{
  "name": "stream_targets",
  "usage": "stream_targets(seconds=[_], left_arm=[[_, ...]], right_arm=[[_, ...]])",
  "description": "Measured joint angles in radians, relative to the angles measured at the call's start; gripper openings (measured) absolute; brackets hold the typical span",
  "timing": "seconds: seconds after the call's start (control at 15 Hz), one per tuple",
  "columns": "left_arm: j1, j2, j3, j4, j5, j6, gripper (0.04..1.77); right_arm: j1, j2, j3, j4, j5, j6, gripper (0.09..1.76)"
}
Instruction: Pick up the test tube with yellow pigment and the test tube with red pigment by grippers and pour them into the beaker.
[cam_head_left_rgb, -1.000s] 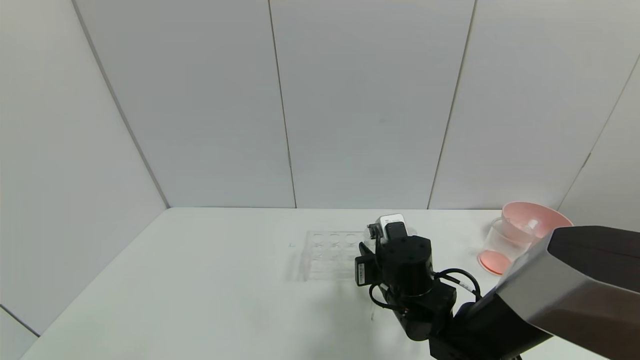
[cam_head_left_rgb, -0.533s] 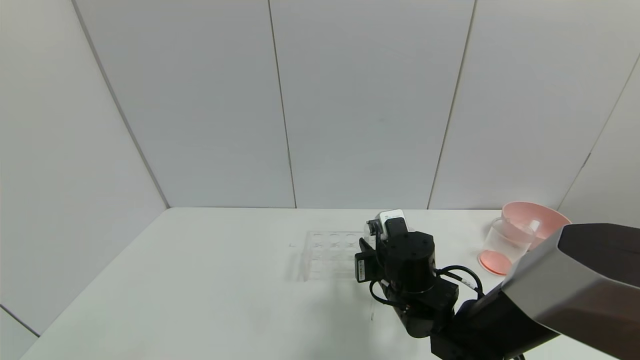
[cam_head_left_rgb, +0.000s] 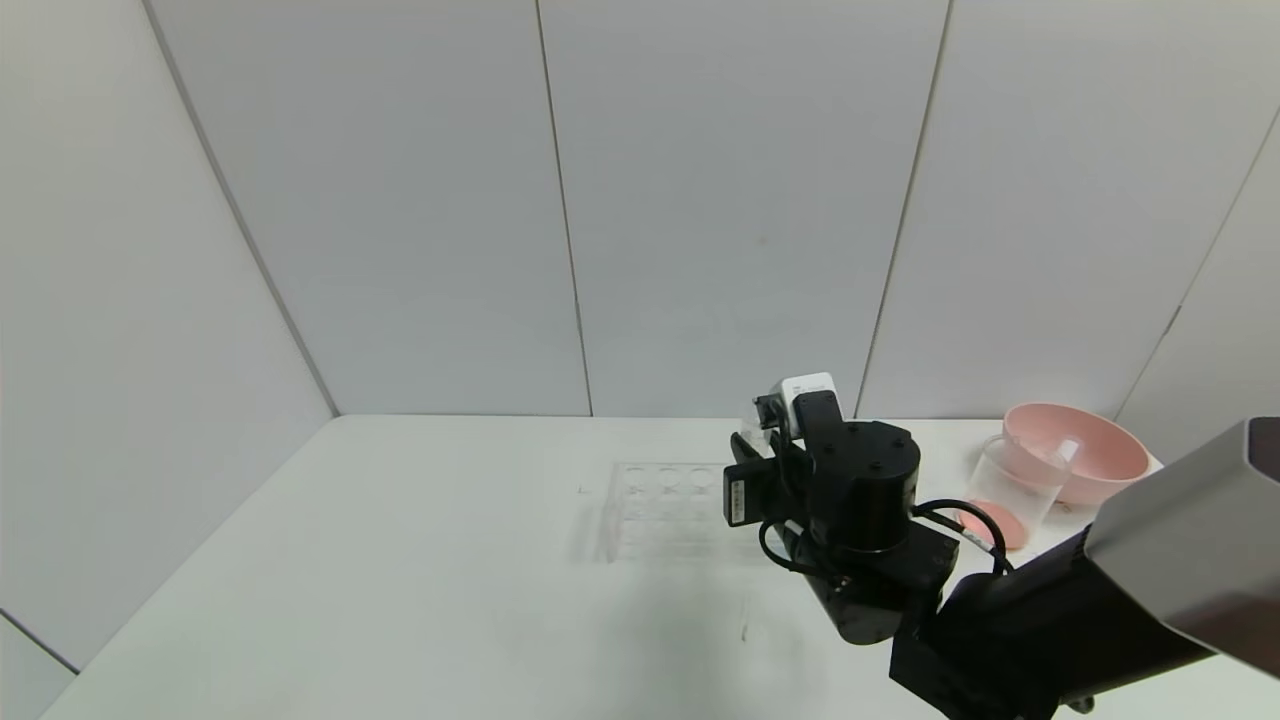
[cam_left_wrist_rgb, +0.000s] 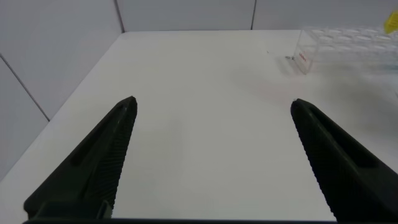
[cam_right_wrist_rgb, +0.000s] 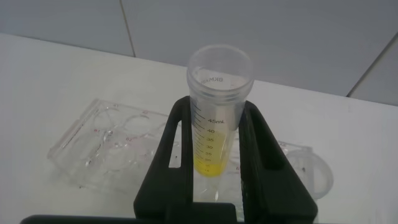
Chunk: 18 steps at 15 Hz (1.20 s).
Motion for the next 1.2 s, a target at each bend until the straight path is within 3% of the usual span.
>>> stream_targets(seconds=[0.33, 0.6, 0.8, 1.2], left_arm=[[0.000, 0.000, 0.000, 0.000, 0.000, 0.000, 1.76], [0.000, 0.000, 0.000, 0.000, 0.000, 0.000, 1.76], [0.000, 0.000, 0.000, 0.000, 0.000, 0.000, 1.76], [0.000, 0.000, 0.000, 0.000, 0.000, 0.000, 1.76]], right_arm=[[-0.015, -0.095, -0.009, 0.000, 0.004, -0.026, 0.49], [-0.125, -0.221, 0.033, 0.000, 0.029, -0.099, 0.49], [-0.264, -0.323, 0.085, 0.005, 0.108, -0.109, 0.49], [-0.632, -0.423, 0.156, 0.011, 0.346, -0.086, 0.49]])
